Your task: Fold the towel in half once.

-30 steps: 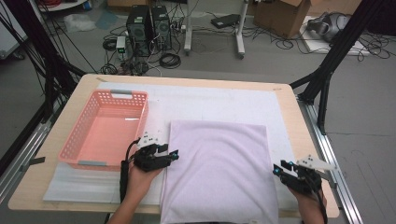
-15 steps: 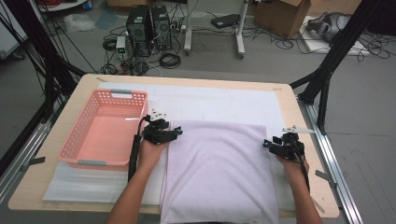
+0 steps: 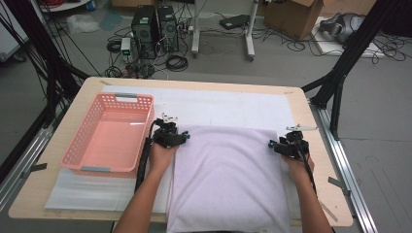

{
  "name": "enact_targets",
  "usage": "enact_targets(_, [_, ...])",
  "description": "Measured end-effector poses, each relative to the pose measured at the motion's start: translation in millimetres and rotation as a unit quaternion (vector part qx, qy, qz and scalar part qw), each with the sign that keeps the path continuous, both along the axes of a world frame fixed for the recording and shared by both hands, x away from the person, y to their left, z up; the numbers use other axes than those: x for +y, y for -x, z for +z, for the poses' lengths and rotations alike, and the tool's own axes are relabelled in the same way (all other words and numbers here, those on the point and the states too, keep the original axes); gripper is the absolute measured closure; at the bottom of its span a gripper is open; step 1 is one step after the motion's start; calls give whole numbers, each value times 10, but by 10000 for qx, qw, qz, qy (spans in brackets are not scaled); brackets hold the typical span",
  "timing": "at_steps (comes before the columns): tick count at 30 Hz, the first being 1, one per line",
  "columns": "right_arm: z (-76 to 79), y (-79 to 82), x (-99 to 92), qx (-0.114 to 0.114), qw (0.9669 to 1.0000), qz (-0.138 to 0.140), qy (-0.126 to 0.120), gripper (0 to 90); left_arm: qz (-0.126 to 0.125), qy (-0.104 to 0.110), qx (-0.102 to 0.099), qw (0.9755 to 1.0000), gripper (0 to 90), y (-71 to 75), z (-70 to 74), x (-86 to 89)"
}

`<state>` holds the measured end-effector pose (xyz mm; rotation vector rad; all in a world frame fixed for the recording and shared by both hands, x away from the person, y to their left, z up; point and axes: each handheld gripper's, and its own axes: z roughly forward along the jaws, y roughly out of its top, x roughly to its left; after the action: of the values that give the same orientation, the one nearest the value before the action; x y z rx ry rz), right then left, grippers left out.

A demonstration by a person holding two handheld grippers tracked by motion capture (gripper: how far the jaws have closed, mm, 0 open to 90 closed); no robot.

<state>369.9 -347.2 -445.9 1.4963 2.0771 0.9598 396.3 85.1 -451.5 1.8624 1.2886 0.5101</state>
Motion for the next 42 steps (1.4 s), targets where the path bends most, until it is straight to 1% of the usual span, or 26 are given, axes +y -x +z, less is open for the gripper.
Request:
enact_targets(2, [3, 7, 5, 5, 9999, -157, -16, 576, -54, 21, -13, 10000, 643, 2, 1, 19])
enact_targets(3, [5, 8, 7, 10, 9999, -168, -23, 619, -245, 147, 45, 9996, 742, 5, -2, 24])
enact_targets(4, [11, 13, 19, 51, 9999, -137, -69, 675, -265, 101, 33, 9996, 835, 14, -1, -2])
enact_targets(5, [14, 15, 36, 69, 9999, -77, -78, 753, -282, 72, 22, 9996, 847, 17, 1, -14])
enact_targets(6, [18, 14, 52, 73, 9999, 3, -72, 817, -243, 169, 54, 9995, 852, 11, -2, -8])
enact_targets(8, [37, 9, 93, 176, 9998, 23, -46, 847, -172, 461, 205, 9986, 861, -10, -5, 43])
enact_targets(9, [43, 2, 82, 226, 9997, 17, -117, 856, -127, 499, 194, 9985, 863, -14, 0, 52])
enact_targets(11, [58, -22, 43, 266, 9994, 75, -203, 863, -33, 559, 31, 9984, 865, -14, 34, 51])
enact_targets(12, [72, -22, 38, 216, 9996, 49, -197, 864, 28, 644, -55, 9979, 865, -28, 79, 52])
enact_targets(14, [150, -30, 13, -120, 9996, 60, -247, 866, 89, 710, -205, 9972, 865, -77, 189, 46])
enact_targets(16, [216, -50, -6, -323, 9992, 34, -236, 866, 130, 772, -323, 9964, 865, -122, 284, 39])
enact_targets(17, [253, -68, -19, -422, 9988, 2, -251, 866, 175, 803, -443, 9956, 865, -153, 341, 36])
enact_targets(20, [347, -146, -73, -713, 9968, -16, -365, 866, 193, 902, -487, 9945, 864, -252, 416, 46])
enact_targets(22, [394, -214, -81, -842, 9959, 13, -333, 865, 181, 1003, -579, 9931, 864, -321, 443, 50])
enact_targets(23, [411, -247, -77, -900, 9955, -4, -308, 865, 141, 968, -594, 9934, 864, -369, 458, 48])
enact_targets(25, [433, -319, -73, -926, 9953, -29, -267, 865, 70, 907, -659, 9937, 864, -431, 479, 42])
enact_targets(26, [438, -357, -67, -912, 9955, -41, -250, 865, 87, 955, -753, 9925, 864, -453, 480, 45])
enact_targets(27, [436, -384, -64, -982, 9949, -36, -224, 865, 85, 993, -728, 9924, 864, -484, 476, 54])
enact_targets(28, [431, -413, -63, -963, 9950, -73, -250, 865, 64, 975, -646, 9931, 864, -522, 470, 58])
enact_targets(33, [399, -541, -13, -997, 9947, -167, -167, 865, 96, 1023, -654, 9926, 863, -610, 431, 68])
enact_targets(35, [375, -589, 4, -946, 9949, -235, -243, 858, 77, 1048, -604, 9926, 846, -620, 399, 78])
enact_targets(36, [359, -601, 10, -920, 9950, -268, -269, 818, 106, 1021, -572, 9931, 795, -616, 388, 73])
enact_targets(37, [332, -611, 18, -855, 9951, -374, -330, 720, 117, 1009, -539, 9934, 675, -613, 386, 72])
enact_targets(38, [321, -613, 20, -807, 9951, -437, -378, 666, 96, 1068, -503, 9930, 603, -602, 382, 70])
enact_targets(39, [309, -613, 12, -744, 9953, -452, -421, 652, 89, 1077, -484, 9930, 558, -587, 383, 66])
enact_targets(42, [318, -587, 7, -686, 9960, -422, -391, 624, 62, 1097, -487, 9927, 518, -526, 367, 56])
